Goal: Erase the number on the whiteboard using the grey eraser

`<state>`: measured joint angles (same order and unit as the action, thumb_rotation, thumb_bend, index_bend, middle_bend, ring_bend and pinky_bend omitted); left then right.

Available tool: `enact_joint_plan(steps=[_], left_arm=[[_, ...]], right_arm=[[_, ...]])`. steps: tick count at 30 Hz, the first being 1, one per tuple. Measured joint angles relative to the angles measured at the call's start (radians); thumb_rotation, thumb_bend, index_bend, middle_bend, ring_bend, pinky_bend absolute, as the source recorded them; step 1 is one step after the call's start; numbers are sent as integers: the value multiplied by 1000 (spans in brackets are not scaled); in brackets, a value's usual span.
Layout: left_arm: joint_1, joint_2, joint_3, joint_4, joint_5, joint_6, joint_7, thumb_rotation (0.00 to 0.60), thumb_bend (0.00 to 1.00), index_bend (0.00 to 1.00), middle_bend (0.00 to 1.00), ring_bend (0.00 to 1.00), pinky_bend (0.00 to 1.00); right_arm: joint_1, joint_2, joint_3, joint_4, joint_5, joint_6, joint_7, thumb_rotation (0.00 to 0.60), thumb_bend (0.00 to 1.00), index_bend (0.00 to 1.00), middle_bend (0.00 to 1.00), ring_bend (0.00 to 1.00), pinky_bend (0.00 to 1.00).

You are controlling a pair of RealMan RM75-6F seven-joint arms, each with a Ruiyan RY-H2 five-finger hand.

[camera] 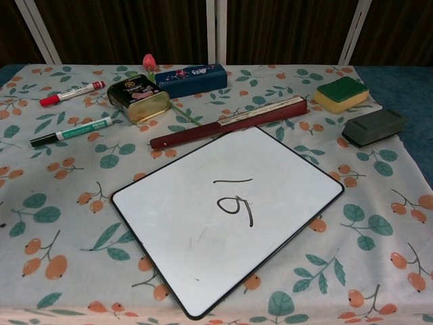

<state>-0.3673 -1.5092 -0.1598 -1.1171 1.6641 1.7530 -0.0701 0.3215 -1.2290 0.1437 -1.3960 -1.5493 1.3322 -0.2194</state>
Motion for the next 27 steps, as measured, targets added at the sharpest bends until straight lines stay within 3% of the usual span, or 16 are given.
enact_joint_plan(steps=[5, 12, 21, 27], left_arm=[[2, -1, 6, -6, 3, 0, 6, 452, 0, 121, 60, 56, 167], [4, 5, 9, -22, 7, 1, 21, 450, 0, 122, 65, 57, 167], [5, 9, 13, -29, 1, -13, 20, 451, 0, 122, 67, 57, 167], [5, 3, 12, -19, -9, -23, 14, 450, 0, 122, 67, 56, 167]], right_arm=[[92, 10, -2, -16, 83, -218, -83, 600, 228, 0, 0, 0, 0], [221, -57, 2, 102, 161, -418, -62, 600, 243, 0, 0, 0, 0], [303, -95, -14, 170, 203, -563, -19, 600, 307, 0, 28, 0, 0], [327, -110, -29, 197, 199, -584, 27, 600, 320, 0, 79, 0, 0]])
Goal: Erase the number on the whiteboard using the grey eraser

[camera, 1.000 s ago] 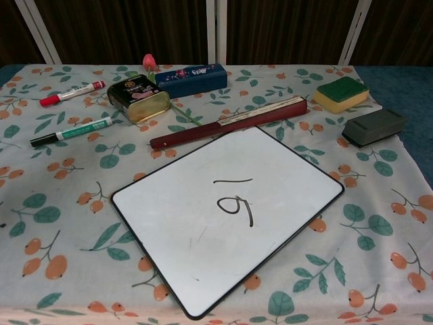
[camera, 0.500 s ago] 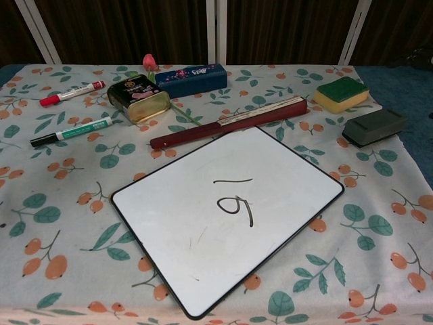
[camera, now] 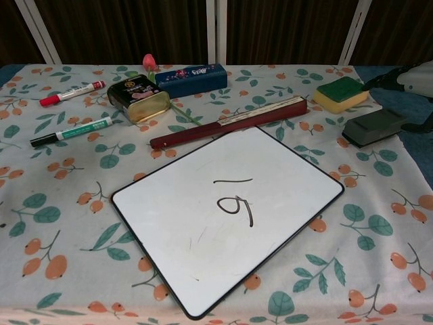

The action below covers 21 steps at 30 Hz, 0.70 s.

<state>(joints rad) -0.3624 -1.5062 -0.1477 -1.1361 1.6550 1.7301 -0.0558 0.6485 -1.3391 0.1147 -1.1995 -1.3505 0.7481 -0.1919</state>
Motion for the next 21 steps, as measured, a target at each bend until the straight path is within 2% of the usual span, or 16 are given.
enact_joint_plan(steps=[12, 21], left_arm=[[-5, 1, 8, 19, -3, -24, -18, 418, 0, 122, 67, 57, 166], [-12, -9, 7, 28, -3, -29, -18, 423, 0, 122, 66, 57, 166]], right_arm=[[37, -46, -36, 78, -60, -21, 138, 600, 349, 7, 154, 0, 46], [52, -70, -52, 117, -92, -4, 191, 600, 347, 248, 242, 116, 153]])
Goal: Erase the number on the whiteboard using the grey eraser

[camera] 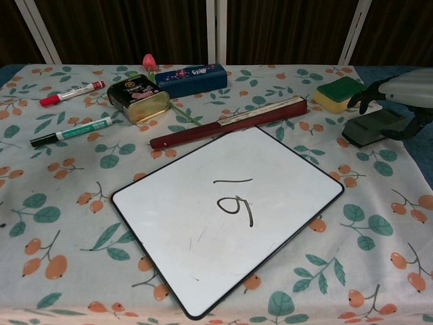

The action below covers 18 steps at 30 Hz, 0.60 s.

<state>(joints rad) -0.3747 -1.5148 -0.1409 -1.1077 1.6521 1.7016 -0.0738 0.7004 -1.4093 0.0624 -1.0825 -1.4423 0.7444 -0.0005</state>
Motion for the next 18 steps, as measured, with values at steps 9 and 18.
enact_joint_plan(steps=[9, 18], left_arm=[[2, -3, 4, 5, -5, -4, -3, 421, 0, 123, 67, 57, 166], [3, -6, 3, 17, -10, -7, -15, 418, 0, 123, 67, 57, 166]], right_arm=[[15, 0, -11, 1, -1, -10, 9, 600, 348, 394, 334, 211, 244], [5, -11, -15, 22, -19, 48, 38, 600, 347, 624, 504, 371, 307]])
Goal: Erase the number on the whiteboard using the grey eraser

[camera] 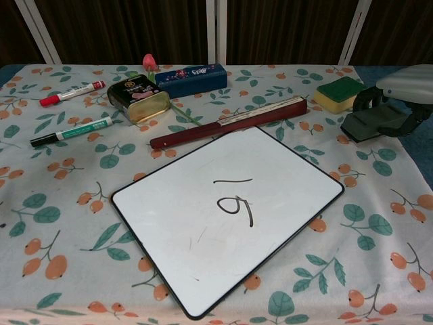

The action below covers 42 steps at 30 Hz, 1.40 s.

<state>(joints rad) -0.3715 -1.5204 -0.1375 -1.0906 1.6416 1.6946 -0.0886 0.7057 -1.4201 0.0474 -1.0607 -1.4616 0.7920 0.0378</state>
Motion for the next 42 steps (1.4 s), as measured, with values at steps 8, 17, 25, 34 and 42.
enact_joint_plan(steps=[8, 17, 25, 34, 42], left_arm=[[3, 5, 2, 1, -1, 1, -4, 419, 0, 123, 67, 57, 166], [6, 9, 5, -8, -1, -1, 4, 420, 0, 123, 67, 57, 166], [10, 25, 7, -21, -10, -13, -8, 416, 0, 123, 67, 57, 166], [18, 44, 11, -18, -16, -21, -11, 398, 0, 122, 67, 57, 166], [33, 71, 9, -32, -28, -17, -44, 406, 0, 124, 66, 57, 166]], right_arm=[[-13, 18, -4, -17, -41, 87, 56, 600, 348, 680, 543, 406, 331], [-22, 111, -22, -240, -105, 152, 49, 600, 349, 730, 607, 471, 410], [-21, 165, -88, -487, -230, 167, -107, 600, 463, 786, 650, 507, 476], [-10, 75, -118, -530, -287, 130, -306, 600, 464, 801, 660, 517, 502], [16, 8, -106, -532, -279, 74, -401, 600, 464, 809, 668, 523, 507]])
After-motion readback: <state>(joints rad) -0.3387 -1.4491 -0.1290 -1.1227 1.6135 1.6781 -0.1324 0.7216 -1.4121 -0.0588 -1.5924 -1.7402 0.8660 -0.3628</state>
